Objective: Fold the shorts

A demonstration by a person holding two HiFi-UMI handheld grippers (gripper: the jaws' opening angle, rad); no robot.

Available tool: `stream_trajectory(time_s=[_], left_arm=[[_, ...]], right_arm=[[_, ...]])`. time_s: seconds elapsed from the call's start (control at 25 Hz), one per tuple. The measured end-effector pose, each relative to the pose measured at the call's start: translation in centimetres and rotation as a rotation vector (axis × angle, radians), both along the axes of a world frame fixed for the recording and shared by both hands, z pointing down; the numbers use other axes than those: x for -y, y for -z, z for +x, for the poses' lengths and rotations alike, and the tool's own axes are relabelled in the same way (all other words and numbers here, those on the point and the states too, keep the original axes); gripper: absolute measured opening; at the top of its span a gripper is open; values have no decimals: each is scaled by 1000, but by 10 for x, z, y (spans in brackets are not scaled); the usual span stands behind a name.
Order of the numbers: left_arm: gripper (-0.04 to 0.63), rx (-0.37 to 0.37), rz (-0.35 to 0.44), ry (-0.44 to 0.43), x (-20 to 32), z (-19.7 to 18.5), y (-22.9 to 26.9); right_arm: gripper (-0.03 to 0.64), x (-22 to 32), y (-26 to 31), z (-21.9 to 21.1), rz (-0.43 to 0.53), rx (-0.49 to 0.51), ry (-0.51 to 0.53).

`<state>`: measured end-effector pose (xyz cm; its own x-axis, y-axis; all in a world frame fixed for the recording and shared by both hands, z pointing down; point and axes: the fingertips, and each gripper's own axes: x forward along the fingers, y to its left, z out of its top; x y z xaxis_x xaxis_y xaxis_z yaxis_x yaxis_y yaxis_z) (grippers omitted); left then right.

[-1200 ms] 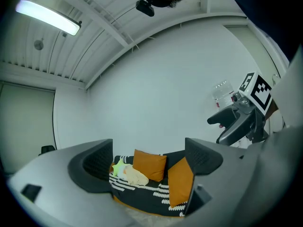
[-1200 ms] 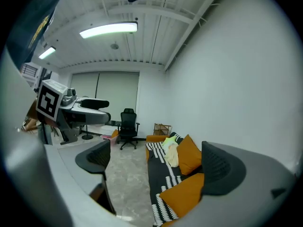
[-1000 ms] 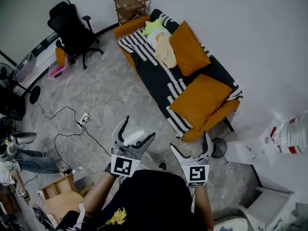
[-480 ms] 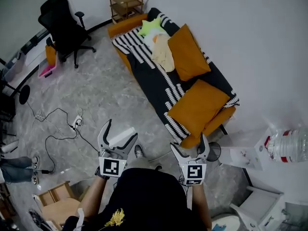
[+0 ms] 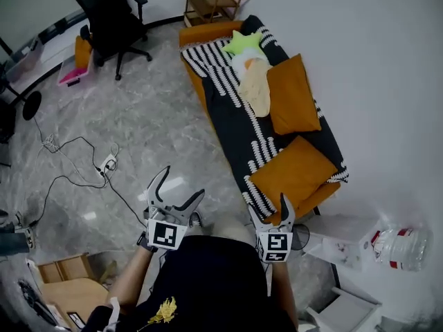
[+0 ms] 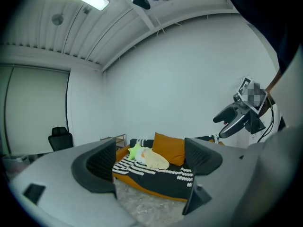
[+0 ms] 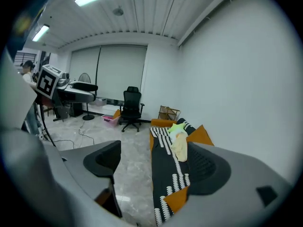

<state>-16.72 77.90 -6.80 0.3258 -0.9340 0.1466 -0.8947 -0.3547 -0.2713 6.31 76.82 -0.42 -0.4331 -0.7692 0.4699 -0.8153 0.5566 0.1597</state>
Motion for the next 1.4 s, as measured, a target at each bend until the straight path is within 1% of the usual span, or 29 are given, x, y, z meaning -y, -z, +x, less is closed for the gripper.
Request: stream_trajectory(time_s=[0.08,0.16,0.28,0.36,0.44,0.52,0.64,0.68,0.72,0.8,0.88,0.92,1.04,1.2,1.32,1.4], left_arm=[[456,-5,-1,1,14,-14,-2],[456,1,-3,2,33,-24,-5],[456,15,-16,-3,64,-34,-14],[456,29,-19,-3,90,-38,-19],[456,44,-20,0,123,-42,-23],[456,52,-53,18,156,-50,-32],[456,36,-136,51,212,-61,-38],[456,32,-145,49,233,-62,-32],[454,36,-139,39,256,-62,-26],[456,88,-124,21,302,-69,-14],[456,149,-152,36,344,-79,-10],[455,160,-161,42,366,-78,-11],[454,166,-168,21,423,-56,-17],[454,188,-183,-37,474,-46,-22],[454,175,-227,-82,507,-33,-44],[454,179,-258,-126,531,-21,-56]], right_arm=[[447,15,-1,-22,-13,1,37],[410,30,-6,-40,-35,12,69],[389,55,-16,-55,-49,15,77],[383,83,-23,-71,-31,2,102],[363,117,-29,-98,13,-40,179],[343,151,-31,-130,51,-46,244],[333,209,-26,-160,52,-1,273],[330,229,-20,-164,53,9,276],[323,250,-15,-165,55,19,276],[286,288,-10,-167,43,51,265],[192,327,-22,-168,3,92,260],[181,348,-30,-162,-13,100,255],[181,405,-49,-130,-29,78,207],[181,453,-52,-122,-33,65,153],[179,478,-61,-107,-56,16,118],[173,494,-73,-95,-93,-14,83]])
